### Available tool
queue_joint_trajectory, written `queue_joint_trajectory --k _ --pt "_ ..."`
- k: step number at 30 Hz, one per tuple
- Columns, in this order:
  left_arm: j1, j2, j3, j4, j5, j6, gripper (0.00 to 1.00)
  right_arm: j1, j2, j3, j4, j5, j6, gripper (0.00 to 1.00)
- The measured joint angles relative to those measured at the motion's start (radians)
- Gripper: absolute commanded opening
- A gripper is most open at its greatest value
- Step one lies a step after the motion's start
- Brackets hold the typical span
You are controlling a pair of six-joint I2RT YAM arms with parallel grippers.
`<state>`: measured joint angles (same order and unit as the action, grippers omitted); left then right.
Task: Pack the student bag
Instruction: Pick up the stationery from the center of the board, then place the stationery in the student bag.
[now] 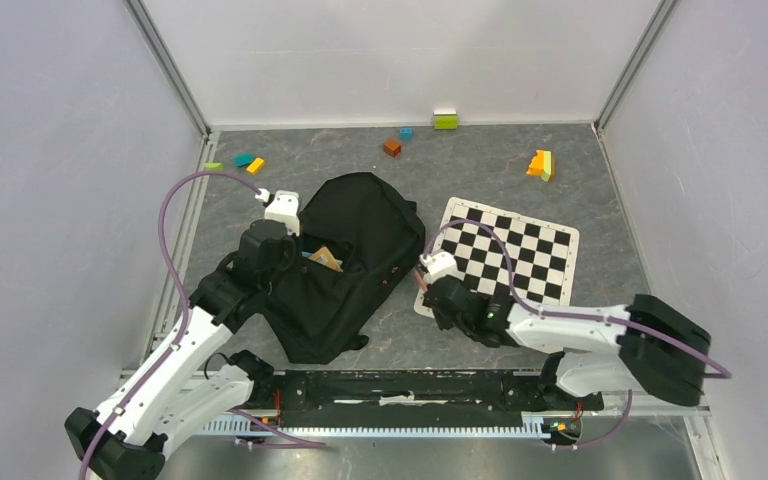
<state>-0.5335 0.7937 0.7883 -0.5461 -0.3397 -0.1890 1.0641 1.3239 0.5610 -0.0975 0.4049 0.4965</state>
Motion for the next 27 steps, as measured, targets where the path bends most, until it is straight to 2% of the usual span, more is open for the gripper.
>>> queue_joint_trajectory --k 6,10,13,20,27 --pt "0.0 -0.002 0.0 -0.002 -0.003 0.0 0.06 0.011 -0.232 -0.09 -0.184 0.047 0.051 0.0" --pt "0.0 -0.004 0.0 -0.003 -0.003 0.0 0.05 0.013 -0.382 -0.087 -0.245 0.063 0.047 0.0" --pt "0.0 -0.006 0.0 -0.005 -0.003 0.0 0.05 0.014 -0.415 -0.03 -0.282 0.051 0.018 0.0" --pt "0.0 -0.017 0.0 -0.006 -0.002 -0.001 0.05 0.014 -0.24 0.276 -0.254 -0.103 -0.075 0.0" --pt "0.0 -0.031 -0.008 -0.007 0.0 -0.002 0.05 0.023 0.047 0.6 -0.27 -0.304 -0.159 0.0"
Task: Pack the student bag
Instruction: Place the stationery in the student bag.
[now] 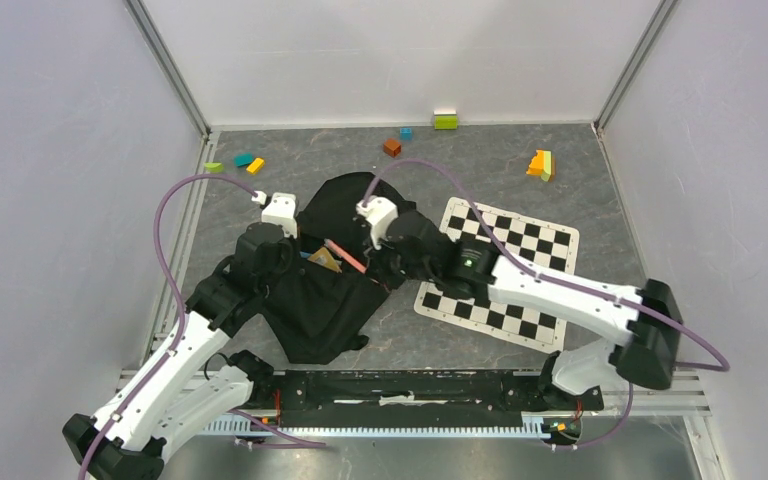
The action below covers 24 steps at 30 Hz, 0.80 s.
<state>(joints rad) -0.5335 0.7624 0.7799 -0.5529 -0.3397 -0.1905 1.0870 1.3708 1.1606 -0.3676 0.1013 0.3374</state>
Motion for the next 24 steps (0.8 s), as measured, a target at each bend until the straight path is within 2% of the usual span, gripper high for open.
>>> queue_joint_trajectory --k 4,10,20,21,24 --pt "0.0 0.0 -0.002 0.0 0.001 0.0 0.04 0.005 0.129 0.137 -0.064 -0.075 -0.034 0.0" --pt "0.0 0.0 -0.002 0.0 0.006 0.0 0.04 0.006 0.249 0.282 -0.171 -0.1 -0.049 0.0" --pt "0.0 -0.003 -0.002 0.0 0.011 0.0 0.04 0.006 0.402 0.462 -0.2 -0.027 -0.069 0.0" --pt "0.0 -0.003 -0.002 0.0 0.012 0.0 0.04 0.006 0.414 0.47 -0.198 -0.025 -0.071 0.01" --pt "0.0 -0.004 -0.002 0.0 0.017 0.0 0.04 0.006 0.435 0.474 -0.188 -0.022 -0.074 0.19"
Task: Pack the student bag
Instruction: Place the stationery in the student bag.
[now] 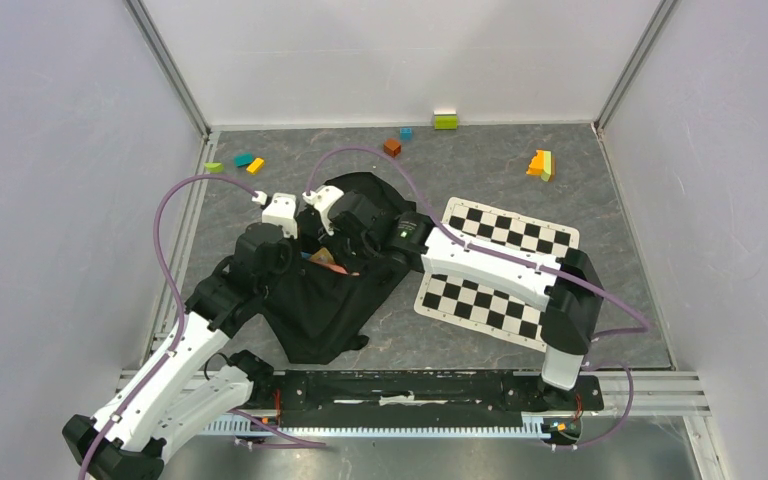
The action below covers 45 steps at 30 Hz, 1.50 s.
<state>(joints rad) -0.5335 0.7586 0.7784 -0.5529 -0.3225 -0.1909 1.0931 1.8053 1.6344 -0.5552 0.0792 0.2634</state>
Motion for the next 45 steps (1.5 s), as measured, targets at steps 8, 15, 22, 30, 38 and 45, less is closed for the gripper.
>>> queue_joint_trajectory --k 8,15,22,30,38,45 --pt "0.0 -0.011 0.0 0.0 0.01 0.0 0.05 0.0 -0.037 -0.047 0.02 -0.018 -0.049 0.4" --pt "0.0 -0.018 0.0 -0.001 0.01 -0.001 0.05 0.0 -0.055 -0.101 0.01 -0.053 -0.071 0.42" --pt "0.0 -0.018 0.0 -0.002 0.01 -0.006 0.05 0.0 -0.058 -0.135 0.013 -0.081 -0.079 0.1" --pt "0.0 -0.018 0.0 -0.008 0.01 -0.006 0.05 -0.002 -0.058 -0.131 0.05 -0.076 -0.086 0.0" --pt "0.0 -0.017 0.0 -0.008 0.01 -0.006 0.05 -0.002 0.012 -0.058 0.15 -0.029 -0.097 0.0" --pt "0.013 -0.011 0.0 -0.014 0.009 -0.037 0.05 -0.005 0.086 -0.051 0.207 -0.008 -0.084 0.42"
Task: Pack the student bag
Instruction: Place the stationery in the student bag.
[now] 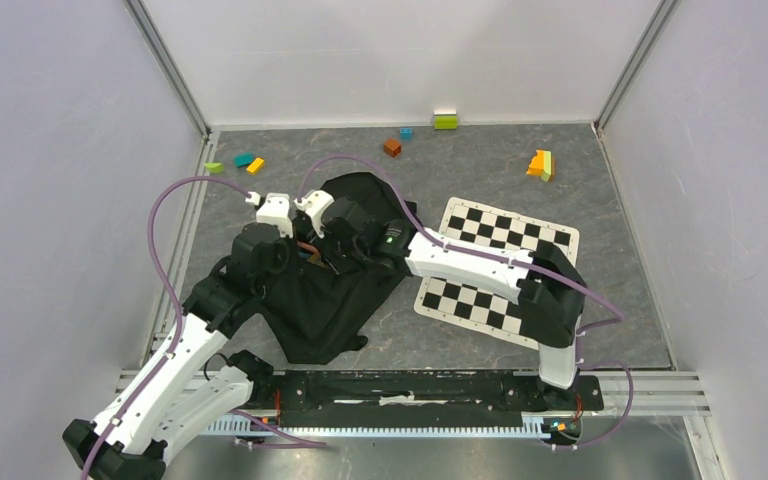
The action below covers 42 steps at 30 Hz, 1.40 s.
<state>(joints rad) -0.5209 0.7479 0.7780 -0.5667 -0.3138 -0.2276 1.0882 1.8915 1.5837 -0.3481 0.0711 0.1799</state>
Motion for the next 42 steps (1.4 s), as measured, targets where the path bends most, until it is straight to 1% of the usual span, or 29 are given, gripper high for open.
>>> queue_joint_trajectory --k 2,4,8,10,11,12,13,14,15,16,17,23,25,27,29,31,33,35,37,42 --pt "0.0 0.0 0.0 0.0 0.0 -0.006 0.05 -0.002 0.004 0.0 0.002 0.001 0.006 0.54" --pt "-0.002 0.0 0.0 0.001 0.001 -0.007 0.05 -0.003 0.004 0.0 0.002 0.001 0.008 0.63" --pt "-0.002 0.002 0.0 0.0 0.002 -0.006 0.06 -0.005 -0.002 -0.001 0.002 0.002 0.006 0.73" --pt "-0.003 0.005 0.0 0.0 0.005 -0.006 0.17 -0.004 -0.027 -0.019 0.004 0.008 0.002 0.76" --pt "-0.004 0.006 0.0 0.0 0.008 -0.006 0.25 -0.003 -0.051 -0.037 0.003 0.011 -0.002 0.77" --pt "-0.004 0.007 0.0 0.002 0.011 -0.005 0.35 -0.003 -0.071 -0.051 0.003 0.014 -0.003 0.79" --pt "-0.004 0.008 0.0 0.005 0.015 -0.003 0.52 -0.002 -0.1 -0.071 0.003 0.019 -0.003 0.79" --pt "-0.004 0.009 0.0 0.009 0.024 0.003 0.65 -0.002 -0.131 -0.092 0.001 0.023 -0.002 0.8" --pt "-0.004 0.01 0.0 0.015 0.035 0.01 0.71 0.0 -0.168 -0.117 0.002 0.027 -0.002 0.81" --pt "-0.004 0.011 0.0 0.021 0.053 0.014 0.76 0.001 -0.2 -0.137 0.0 0.031 -0.001 0.82" --pt "-0.004 0.011 0.0 0.026 0.069 0.017 0.77 0.002 -0.238 -0.163 0.001 0.039 0.002 0.83" --pt "-0.032 -0.014 -0.017 0.101 0.264 0.033 0.79 0.003 -0.471 -0.348 0.004 0.12 0.028 0.86" --pt "-0.072 -0.021 -0.021 0.121 0.322 0.046 0.78 0.004 -0.525 -0.406 0.002 0.154 0.038 0.86" --pt "-0.135 -0.019 -0.022 0.137 0.359 0.063 0.77 0.004 -0.57 -0.467 0.002 0.188 0.052 0.86" --pt "-0.222 -0.003 -0.022 0.137 0.37 0.087 0.75 0.004 -0.6 -0.519 -0.001 0.213 0.069 0.87" --pt "-0.294 0.023 -0.021 0.128 0.364 0.11 0.74 0.004 -0.616 -0.548 -0.005 0.228 0.083 0.87" --pt "-0.363 0.06 -0.017 0.105 0.331 0.133 0.71 0.004 -0.629 -0.57 -0.005 0.237 0.097 0.87" --pt "-0.409 0.086 -0.017 0.072 0.286 0.151 0.68 0.004 -0.641 -0.581 -0.004 0.244 0.11 0.87" --pt "-0.44 0.097 -0.017 0.045 0.24 0.163 0.66 0.004 -0.655 -0.589 -0.001 0.248 0.121 0.87" --pt "-0.497 0.127 -0.01 -0.009 0.086 0.169 0.57 0.004 -0.697 -0.621 0.019 0.256 0.139 0.88"
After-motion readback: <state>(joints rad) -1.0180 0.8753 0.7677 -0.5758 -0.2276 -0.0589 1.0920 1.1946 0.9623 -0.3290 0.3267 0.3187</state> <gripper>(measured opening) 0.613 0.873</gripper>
